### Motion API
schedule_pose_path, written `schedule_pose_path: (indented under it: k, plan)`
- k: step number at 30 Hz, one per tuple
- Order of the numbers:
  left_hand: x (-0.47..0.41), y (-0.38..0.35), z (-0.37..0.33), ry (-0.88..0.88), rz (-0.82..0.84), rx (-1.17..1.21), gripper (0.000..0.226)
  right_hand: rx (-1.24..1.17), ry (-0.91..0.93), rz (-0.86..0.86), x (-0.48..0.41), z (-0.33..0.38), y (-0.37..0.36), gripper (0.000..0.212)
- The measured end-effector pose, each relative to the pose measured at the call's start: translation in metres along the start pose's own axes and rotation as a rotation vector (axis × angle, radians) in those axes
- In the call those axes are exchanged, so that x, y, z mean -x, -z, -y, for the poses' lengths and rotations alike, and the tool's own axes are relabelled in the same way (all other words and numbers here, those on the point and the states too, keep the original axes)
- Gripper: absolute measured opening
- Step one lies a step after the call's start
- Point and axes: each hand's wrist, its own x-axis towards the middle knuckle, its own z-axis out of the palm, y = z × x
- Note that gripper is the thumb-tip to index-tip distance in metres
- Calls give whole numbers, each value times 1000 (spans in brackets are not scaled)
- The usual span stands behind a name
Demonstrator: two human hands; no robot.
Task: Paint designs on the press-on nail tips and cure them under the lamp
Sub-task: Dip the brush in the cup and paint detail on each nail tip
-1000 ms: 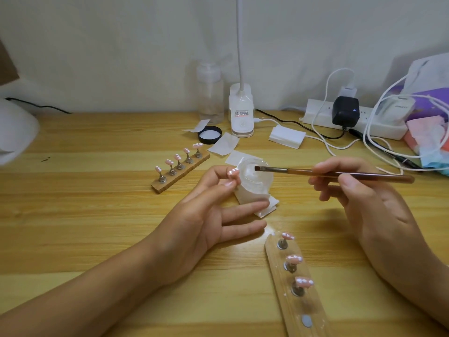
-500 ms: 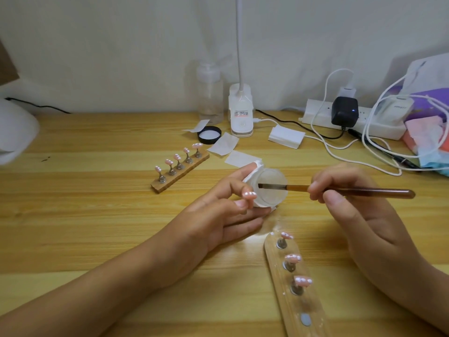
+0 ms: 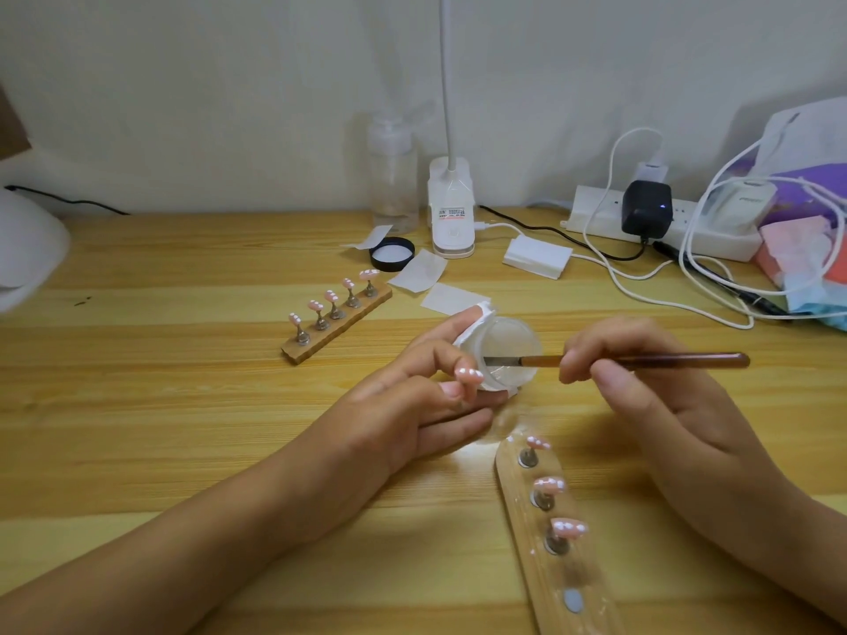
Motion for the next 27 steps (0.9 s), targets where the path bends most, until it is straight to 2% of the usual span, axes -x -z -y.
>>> schedule_pose_path:
  k: [5,8,21,27]
  plan:
    - [-1,2,-6,66,7,142,13,-239,-102,-205,-4,-5,7,18]
    - [-2,3,-6,96,-31,192,8,-300,-108,-274,-6,-8,10,20]
    - [-4,10,-5,87,-14,285,7,-362,-120,-347,-9,-12,14,21]
    - [-4,10,-5,84,-8,290,6,-262,-141,-275,-8,-11,12,28]
